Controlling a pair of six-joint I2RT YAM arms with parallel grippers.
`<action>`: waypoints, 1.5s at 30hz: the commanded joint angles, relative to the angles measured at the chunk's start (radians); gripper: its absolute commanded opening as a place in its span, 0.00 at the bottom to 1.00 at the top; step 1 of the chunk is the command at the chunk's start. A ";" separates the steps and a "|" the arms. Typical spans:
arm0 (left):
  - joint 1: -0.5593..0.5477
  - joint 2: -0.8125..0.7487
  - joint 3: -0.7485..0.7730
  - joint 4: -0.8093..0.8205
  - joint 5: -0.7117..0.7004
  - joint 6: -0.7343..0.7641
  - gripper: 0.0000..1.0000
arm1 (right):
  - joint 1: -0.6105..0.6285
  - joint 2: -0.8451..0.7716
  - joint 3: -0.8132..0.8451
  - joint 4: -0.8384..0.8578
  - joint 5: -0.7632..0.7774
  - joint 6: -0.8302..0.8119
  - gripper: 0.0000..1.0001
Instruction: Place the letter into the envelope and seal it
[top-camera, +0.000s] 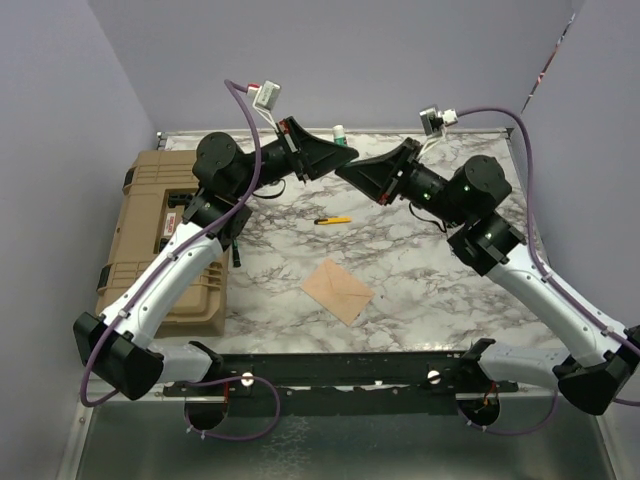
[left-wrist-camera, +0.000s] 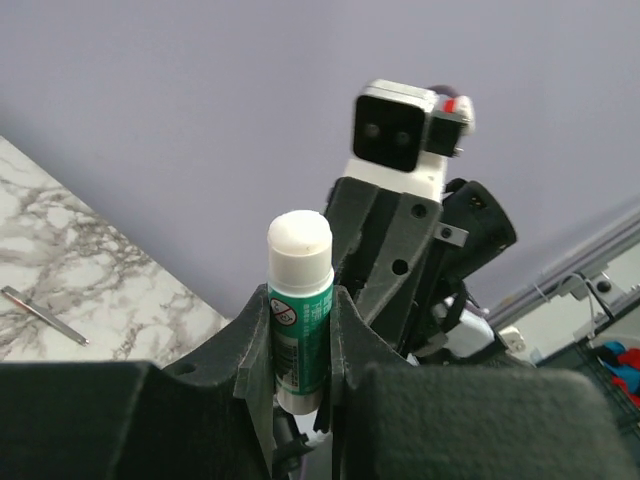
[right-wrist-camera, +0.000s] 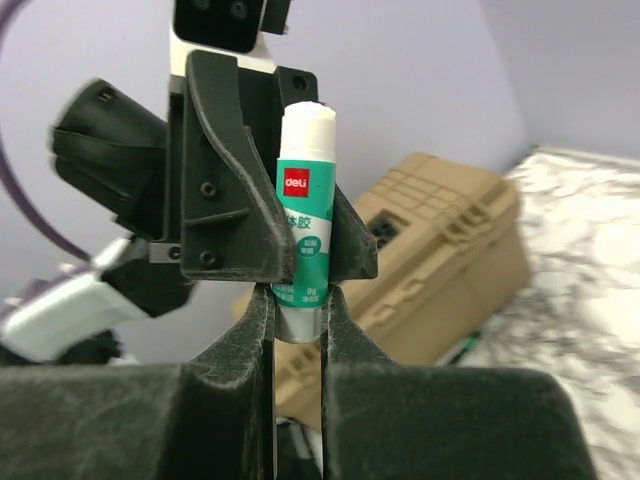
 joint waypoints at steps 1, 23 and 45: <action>-0.013 0.008 0.030 -0.072 -0.084 0.014 0.00 | 0.006 0.074 0.141 -0.361 0.066 -0.402 0.01; -0.013 0.199 0.331 -0.414 -0.474 -0.073 0.00 | 0.118 0.350 0.283 -0.335 0.995 -0.919 0.01; 0.006 0.030 0.128 -0.349 0.165 0.531 0.00 | 0.103 -0.188 -0.173 -0.138 0.238 -0.304 0.69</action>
